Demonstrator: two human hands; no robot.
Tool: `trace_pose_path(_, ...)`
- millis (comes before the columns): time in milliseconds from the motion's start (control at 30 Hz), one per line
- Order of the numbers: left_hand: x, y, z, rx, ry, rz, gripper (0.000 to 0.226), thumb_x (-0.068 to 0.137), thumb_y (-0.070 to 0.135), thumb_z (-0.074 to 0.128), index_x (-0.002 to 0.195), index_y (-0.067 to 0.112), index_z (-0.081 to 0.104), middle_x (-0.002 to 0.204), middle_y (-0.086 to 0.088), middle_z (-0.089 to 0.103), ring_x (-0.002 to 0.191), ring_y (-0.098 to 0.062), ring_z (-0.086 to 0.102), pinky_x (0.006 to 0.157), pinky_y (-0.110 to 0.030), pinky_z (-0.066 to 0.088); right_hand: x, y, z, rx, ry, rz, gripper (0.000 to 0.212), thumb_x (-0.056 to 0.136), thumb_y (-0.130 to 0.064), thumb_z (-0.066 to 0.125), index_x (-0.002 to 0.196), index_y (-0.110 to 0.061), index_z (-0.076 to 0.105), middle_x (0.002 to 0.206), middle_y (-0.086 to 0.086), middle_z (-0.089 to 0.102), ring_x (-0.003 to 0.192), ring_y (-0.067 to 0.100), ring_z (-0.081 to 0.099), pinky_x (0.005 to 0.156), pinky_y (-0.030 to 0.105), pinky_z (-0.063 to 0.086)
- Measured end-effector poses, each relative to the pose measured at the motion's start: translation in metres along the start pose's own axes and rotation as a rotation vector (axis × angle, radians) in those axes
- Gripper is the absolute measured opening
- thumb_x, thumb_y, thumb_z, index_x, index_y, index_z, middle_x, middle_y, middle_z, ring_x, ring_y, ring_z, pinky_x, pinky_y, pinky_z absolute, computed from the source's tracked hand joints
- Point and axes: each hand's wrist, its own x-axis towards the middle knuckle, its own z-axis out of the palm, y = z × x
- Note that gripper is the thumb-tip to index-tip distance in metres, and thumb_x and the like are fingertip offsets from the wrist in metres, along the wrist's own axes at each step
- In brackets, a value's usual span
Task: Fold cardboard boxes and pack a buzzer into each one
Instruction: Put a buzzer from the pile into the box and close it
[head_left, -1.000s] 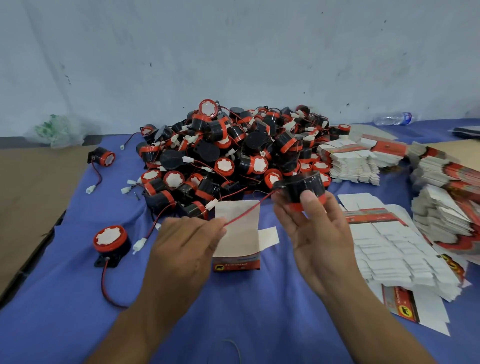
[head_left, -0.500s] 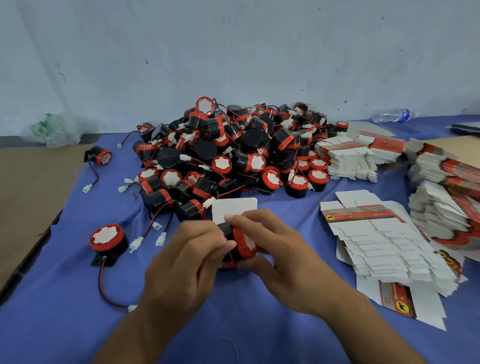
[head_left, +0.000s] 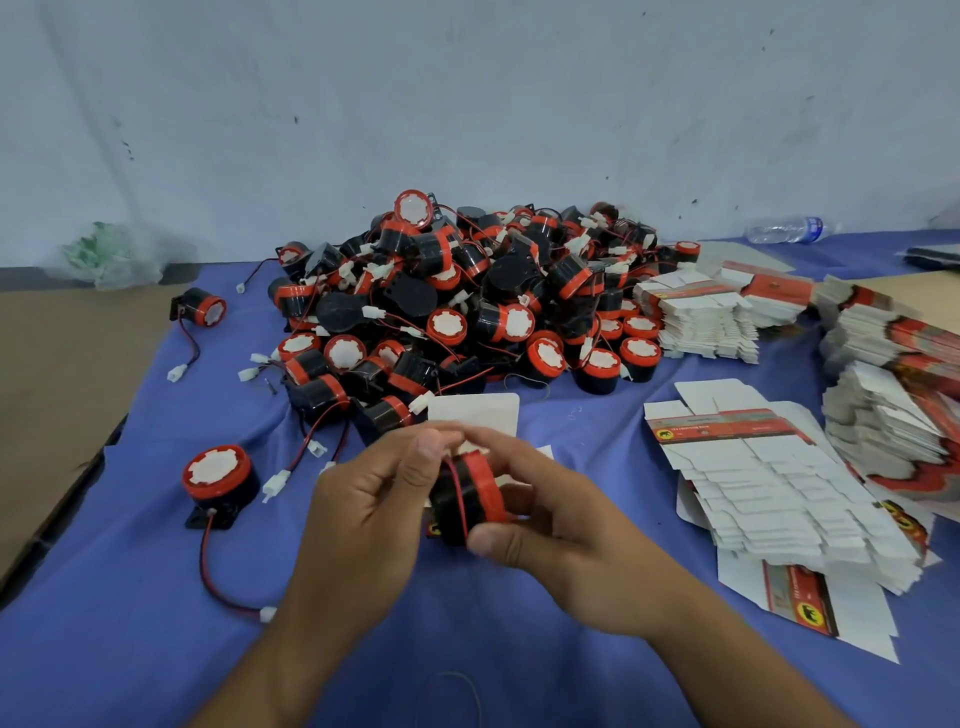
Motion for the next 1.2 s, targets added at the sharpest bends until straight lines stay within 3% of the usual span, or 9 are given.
trace_pose_path(167,-0.001,0.000,0.001,-0.126,-0.330,-0.055,0.064,0.082,0.056,0.070,0.138,0.053,0.041,0.128,0.018,0.063,0.117,-0.006,0.062,0.091,-0.020,0.051,0.005,-0.006,0.005,0.271,0.129,-0.015,0.045,0.093,-0.014,0.062,0.136,-0.021,0.054,0.122,0.012,0.068,0.112,0.031,0.067,0.099,0.049,0.053)
trace_pose_path(367,0.000,-0.002,-0.002,-0.108,-0.270,0.003,0.053,0.078,0.056,0.074,0.126,0.046,0.054,0.119,0.010,0.068,0.108,-0.012,0.067,0.084,-0.024,0.056,0.005,-0.010,0.010,0.395,0.138,-0.008,0.041,0.092,-0.023,0.061,0.132,-0.010,0.059,0.121,0.015,0.069,0.113,0.037,0.066,0.095,0.045,0.056)
trace_pose_path(533,0.000,0.000,0.004,-0.220,-0.164,0.005,0.038,0.085,0.059,0.064,0.119,0.043,0.063,0.113,0.011,0.071,0.103,-0.006,0.067,0.080,-0.015,0.052,0.005,-0.010,0.011,0.140,0.136,-0.031,0.054,0.096,-0.042,0.061,0.144,-0.022,0.050,0.135,0.009,0.055,0.126,0.025,0.057,0.101,0.041,0.051)
trace_pose_path(667,0.001,-0.001,0.001,-0.389,-0.210,-0.165,0.051,0.082,0.068,0.062,0.117,0.032,0.069,0.114,-0.007,0.071,0.105,-0.026,0.068,0.083,-0.031,0.056,0.002,-0.007,0.008,-0.331,0.173,-0.159,0.080,0.083,-0.053,0.072,0.152,-0.034,0.035,0.153,-0.009,0.032,0.145,0.013,0.031,0.114,0.030,0.036)
trace_pose_path(800,-0.003,-0.005,0.008,-0.609,-0.322,-0.265,0.071,0.084,0.060,0.066,0.137,0.016,0.052,0.131,-0.020,0.060,0.120,-0.039,0.058,0.095,-0.045,0.053,0.002,-0.010,0.004,-0.300,0.159,-0.220,0.088,0.082,-0.044,0.076,0.155,-0.035,0.027,0.144,-0.010,0.051,0.135,0.010,0.048,0.108,0.029,0.043)
trace_pose_path(900,-0.004,-0.006,0.010,-0.699,-0.362,-0.281,0.087,0.084,0.060,0.065,0.149,0.012,0.033,0.140,-0.016,0.054,0.127,-0.036,0.053,0.096,-0.042,0.052,0.004,-0.012,0.004,-0.334,0.143,-0.247,0.096,0.080,-0.036,0.082,0.157,-0.026,0.026,0.140,-0.008,0.054,0.131,0.010,0.053,0.105,0.028,0.047)
trace_pose_path(967,-0.005,-0.006,0.011,-0.740,-0.366,-0.299,0.087,0.083,0.063,0.065,0.148,0.013,0.034,0.135,-0.014,0.059,0.117,-0.032,0.061,0.088,-0.037,0.055,0.005,-0.012,0.004,-0.349,0.178,-0.252,0.095,0.078,-0.035,0.084,0.155,-0.024,0.031,0.136,-0.007,0.057,0.125,0.008,0.057,0.102,0.028,0.049)
trace_pose_path(1100,-0.002,-0.006,0.010,-0.542,-0.384,-0.255,0.067,0.087,0.075,0.043,0.131,0.025,0.057,0.097,-0.021,0.068,0.066,-0.028,0.063,0.057,-0.034,0.049,0.007,-0.011,0.003,-0.330,0.300,-0.197,0.089,0.072,-0.041,0.086,0.149,-0.026,0.044,0.122,-0.011,0.065,0.103,0.000,0.067,0.088,0.015,0.052)
trace_pose_path(1200,0.001,-0.012,-0.002,-0.014,-0.140,0.007,0.041,0.095,0.063,0.038,0.117,0.039,0.064,0.079,0.002,0.068,0.060,-0.012,0.059,0.058,-0.021,0.047,0.010,-0.006,-0.003,-0.418,0.408,-0.070,0.090,0.069,-0.050,0.086,0.147,-0.028,0.047,0.118,-0.017,0.067,0.107,-0.004,0.062,0.090,0.008,0.045)
